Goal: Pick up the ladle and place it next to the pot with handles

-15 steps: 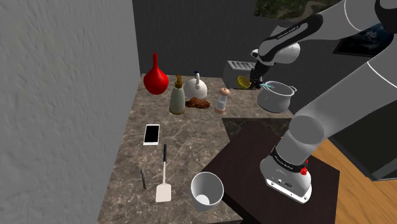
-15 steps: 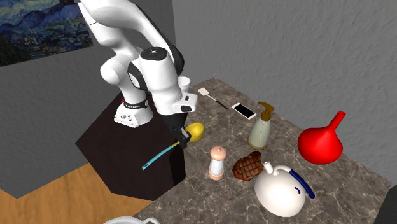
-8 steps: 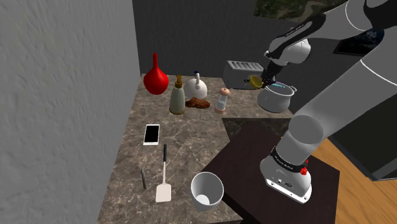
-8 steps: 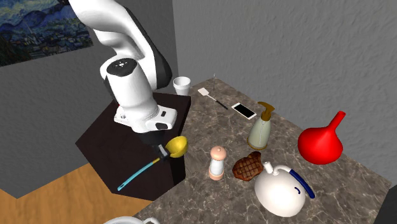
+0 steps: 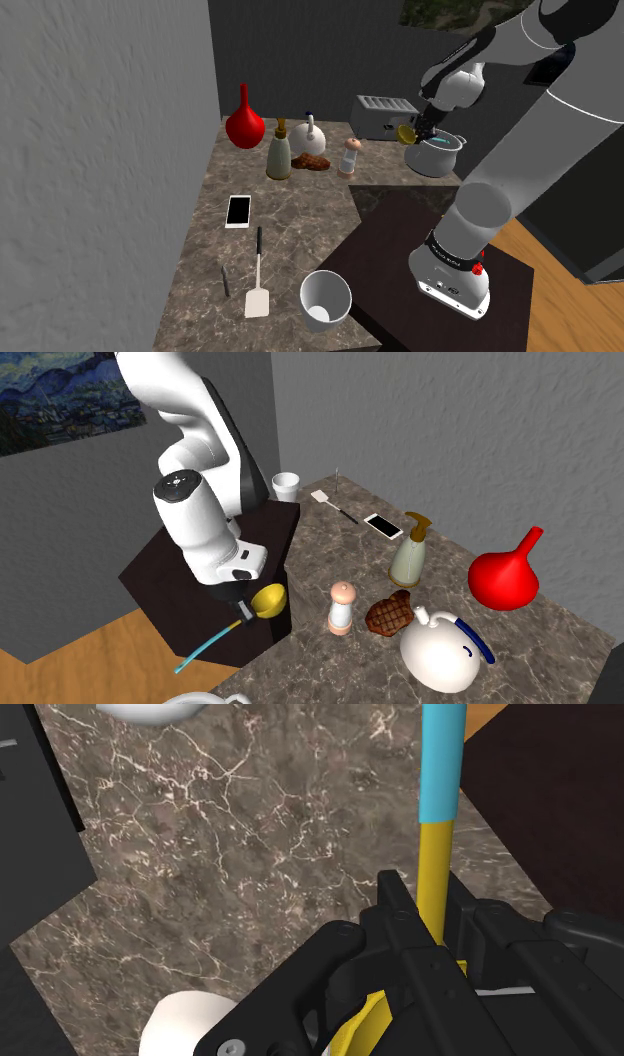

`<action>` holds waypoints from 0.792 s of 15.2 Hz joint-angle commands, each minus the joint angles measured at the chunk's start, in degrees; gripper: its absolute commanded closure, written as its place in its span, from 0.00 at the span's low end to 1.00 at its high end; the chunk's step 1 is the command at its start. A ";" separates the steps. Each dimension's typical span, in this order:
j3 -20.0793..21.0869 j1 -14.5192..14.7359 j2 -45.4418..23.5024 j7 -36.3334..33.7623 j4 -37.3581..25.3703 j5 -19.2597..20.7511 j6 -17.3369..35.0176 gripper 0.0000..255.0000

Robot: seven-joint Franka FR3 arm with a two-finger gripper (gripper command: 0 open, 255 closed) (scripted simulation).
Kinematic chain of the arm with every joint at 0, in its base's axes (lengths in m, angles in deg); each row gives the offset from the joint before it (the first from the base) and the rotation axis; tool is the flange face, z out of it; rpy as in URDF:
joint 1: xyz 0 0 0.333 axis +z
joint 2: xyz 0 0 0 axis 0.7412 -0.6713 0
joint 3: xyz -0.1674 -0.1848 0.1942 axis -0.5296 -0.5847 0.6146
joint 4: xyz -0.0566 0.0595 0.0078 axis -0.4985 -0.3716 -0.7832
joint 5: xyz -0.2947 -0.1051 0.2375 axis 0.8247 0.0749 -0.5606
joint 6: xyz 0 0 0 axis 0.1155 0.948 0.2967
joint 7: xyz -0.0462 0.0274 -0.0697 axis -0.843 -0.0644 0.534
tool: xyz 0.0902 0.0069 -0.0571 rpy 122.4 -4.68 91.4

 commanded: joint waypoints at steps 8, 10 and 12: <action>-0.32 1.93 -9.54 12.51 0.90 -16.40 6.04 1.00; 0.86 1.32 -11.84 15.84 0.73 -20.83 6.92 1.00; 2.41 0.36 -14.07 19.09 0.46 -25.15 7.68 1.00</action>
